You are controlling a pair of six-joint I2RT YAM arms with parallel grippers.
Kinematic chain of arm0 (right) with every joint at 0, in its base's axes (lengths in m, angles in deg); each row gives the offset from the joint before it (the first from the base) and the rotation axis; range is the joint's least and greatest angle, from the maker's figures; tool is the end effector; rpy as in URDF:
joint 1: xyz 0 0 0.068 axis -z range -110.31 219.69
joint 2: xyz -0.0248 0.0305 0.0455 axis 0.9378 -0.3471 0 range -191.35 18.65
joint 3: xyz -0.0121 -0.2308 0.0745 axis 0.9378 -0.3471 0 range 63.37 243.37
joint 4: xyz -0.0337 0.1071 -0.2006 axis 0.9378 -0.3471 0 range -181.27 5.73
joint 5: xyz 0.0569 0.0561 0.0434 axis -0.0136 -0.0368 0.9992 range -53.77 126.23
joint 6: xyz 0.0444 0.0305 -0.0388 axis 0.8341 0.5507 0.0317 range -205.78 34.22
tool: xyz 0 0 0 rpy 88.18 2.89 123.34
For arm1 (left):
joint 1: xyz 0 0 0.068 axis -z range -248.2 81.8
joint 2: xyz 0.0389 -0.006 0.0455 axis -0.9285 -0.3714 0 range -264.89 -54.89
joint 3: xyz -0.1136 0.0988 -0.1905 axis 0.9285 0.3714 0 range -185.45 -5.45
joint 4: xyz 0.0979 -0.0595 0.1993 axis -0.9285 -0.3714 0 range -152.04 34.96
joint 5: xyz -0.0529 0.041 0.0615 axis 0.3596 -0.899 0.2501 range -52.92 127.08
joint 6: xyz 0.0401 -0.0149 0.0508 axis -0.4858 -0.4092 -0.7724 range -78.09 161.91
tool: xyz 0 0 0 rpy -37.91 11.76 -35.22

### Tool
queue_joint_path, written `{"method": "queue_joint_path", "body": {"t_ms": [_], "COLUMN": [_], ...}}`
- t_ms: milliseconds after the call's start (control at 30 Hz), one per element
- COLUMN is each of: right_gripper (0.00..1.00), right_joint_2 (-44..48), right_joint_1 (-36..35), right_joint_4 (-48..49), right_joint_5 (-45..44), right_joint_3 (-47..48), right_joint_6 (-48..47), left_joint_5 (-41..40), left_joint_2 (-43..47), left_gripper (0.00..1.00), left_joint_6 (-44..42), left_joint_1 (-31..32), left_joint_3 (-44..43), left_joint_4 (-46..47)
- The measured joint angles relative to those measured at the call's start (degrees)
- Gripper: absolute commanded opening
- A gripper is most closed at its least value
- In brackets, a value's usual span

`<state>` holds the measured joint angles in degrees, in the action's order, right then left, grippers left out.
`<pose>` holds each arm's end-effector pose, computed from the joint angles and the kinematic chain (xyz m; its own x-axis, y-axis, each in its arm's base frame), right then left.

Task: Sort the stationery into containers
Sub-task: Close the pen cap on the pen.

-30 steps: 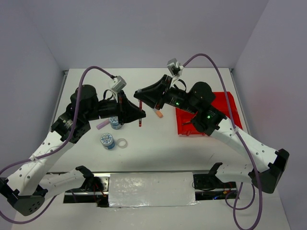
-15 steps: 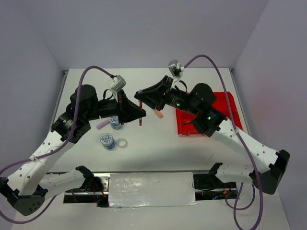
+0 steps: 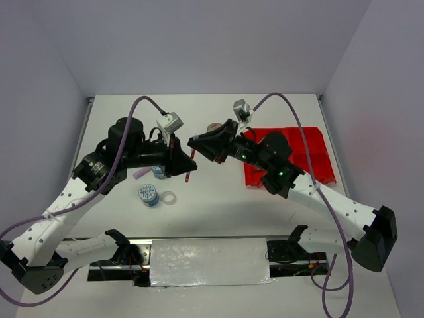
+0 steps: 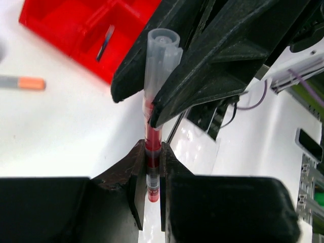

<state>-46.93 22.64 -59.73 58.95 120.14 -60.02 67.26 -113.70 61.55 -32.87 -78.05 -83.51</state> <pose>0.1618 0.2037 0.3858 -0.2371 0.3337 -0.9124 -0.9165 0.2348 0.3240 0.1524 -0.1405 0.3910 -0.4960 -0.0046 -0.8683 0.7750 0.4487 -0.4451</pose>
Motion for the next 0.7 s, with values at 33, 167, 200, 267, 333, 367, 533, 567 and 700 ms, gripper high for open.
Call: {"method": "queue_joint_path", "body": {"t_ms": [33,167,200,267,333,367,533,567,700], "right_gripper": [0.00,0.00,0.00,0.00,0.00,0.00,0.00,0.00,0.00], "right_joint_2": [0.31,0.63,0.37,-0.61,-1.92,-2.58,-4.74,-5.16,-7.08], "right_joint_1": [0.00,-0.04,-0.07,-0.22,-0.39,-0.39,-0.44,-0.57,-2.01], "right_joint_4": [2.21,10.40,12.41,15.56,18.69,20.72,29.09,30.12,32.33], "right_joint_5": [-0.35,-2.05,-2.47,-3.21,-4.22,-4.74,-7.10,-7.43,-8.09], "right_joint_3": [-1.84,-9.44,-10.95,-12.79,-14.08,-14.62,-16.31,-16.33,-16.76], "right_joint_6": [0.37,3.45,4.48,6.12,7.85,8.90,13.09,13.55,14.64], "left_joint_5": [-0.24,-0.46,-0.52,-0.79,-1.22,-1.40,-0.94,-0.85,-0.52], "left_joint_2": [-0.31,-1.90,-2.27,-3.02,-4.07,-4.68,-7.21,-7.43,-7.52], "left_gripper": [0.00,0.00,0.00,0.00,0.00,0.00,0.00,0.00,0.00], "left_joint_6": [-0.50,-1.97,-2.14,-2.40,-2.73,-2.82,-2.73,-2.71,-2.51], "left_joint_1": [0.00,0.02,0.00,-0.17,-0.55,-0.70,-0.94,-1.05,-1.66], "left_joint_3": [-0.31,-0.92,-0.92,-1.16,-2.60,-3.54,-8.22,-8.66,-9.18], "left_joint_4": [-1.40,-5.84,-6.69,-8.15,-10.34,-11.32,-14.67,-14.73,-15.15]}}
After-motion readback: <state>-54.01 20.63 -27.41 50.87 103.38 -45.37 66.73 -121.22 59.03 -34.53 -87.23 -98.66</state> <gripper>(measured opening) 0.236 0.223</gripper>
